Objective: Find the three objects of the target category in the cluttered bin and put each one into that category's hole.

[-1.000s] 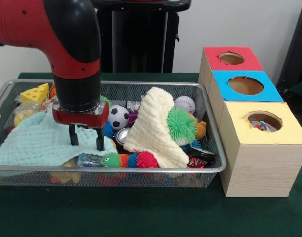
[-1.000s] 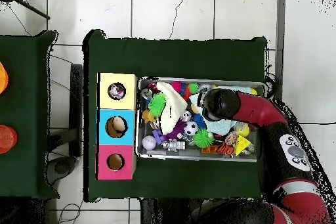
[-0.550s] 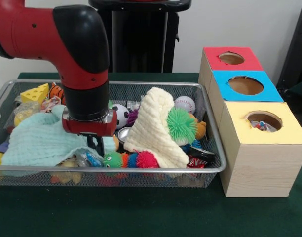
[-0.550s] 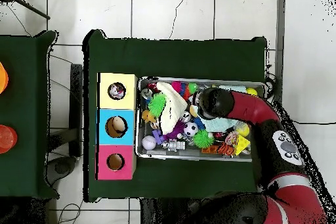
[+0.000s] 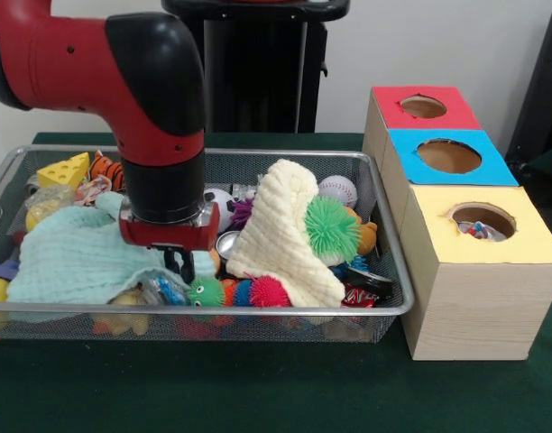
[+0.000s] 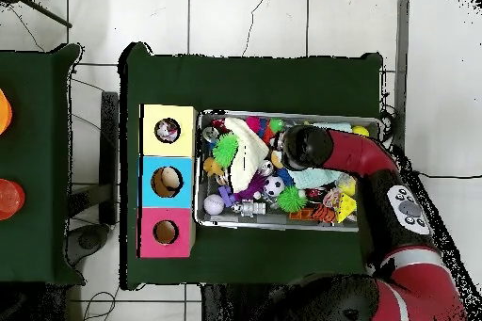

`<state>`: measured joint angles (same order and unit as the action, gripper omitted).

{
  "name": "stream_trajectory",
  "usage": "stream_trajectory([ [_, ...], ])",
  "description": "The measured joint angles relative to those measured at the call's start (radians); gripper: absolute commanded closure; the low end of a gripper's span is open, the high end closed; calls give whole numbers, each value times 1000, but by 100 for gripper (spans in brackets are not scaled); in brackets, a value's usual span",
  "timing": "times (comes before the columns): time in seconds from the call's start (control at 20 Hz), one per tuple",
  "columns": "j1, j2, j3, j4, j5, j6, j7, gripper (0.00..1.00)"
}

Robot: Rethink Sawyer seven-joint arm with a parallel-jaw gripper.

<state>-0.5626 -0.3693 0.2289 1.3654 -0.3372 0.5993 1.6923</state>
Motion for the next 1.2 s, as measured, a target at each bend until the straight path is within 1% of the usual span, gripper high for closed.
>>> stream_trajectory([
  [0.1,1,-13,0,10,0,0,0,100],
  [0.2,7,-43,0,33,2,1,0,100],
  [0.4,39,-134,0,79,23,24,0,100],
  [0.5,52,-162,0,88,32,37,0,100],
  [0.55,71,-197,0,94,44,57,0,100],
  [0.7,96,-237,0,95,58,89,0,100],
  [0.8,126,-281,0,95,74,124,0,100],
  [1.1,186,-358,-7,103,102,140,0,100],
  [1.2,197,-370,-9,105,108,140,0,100],
])
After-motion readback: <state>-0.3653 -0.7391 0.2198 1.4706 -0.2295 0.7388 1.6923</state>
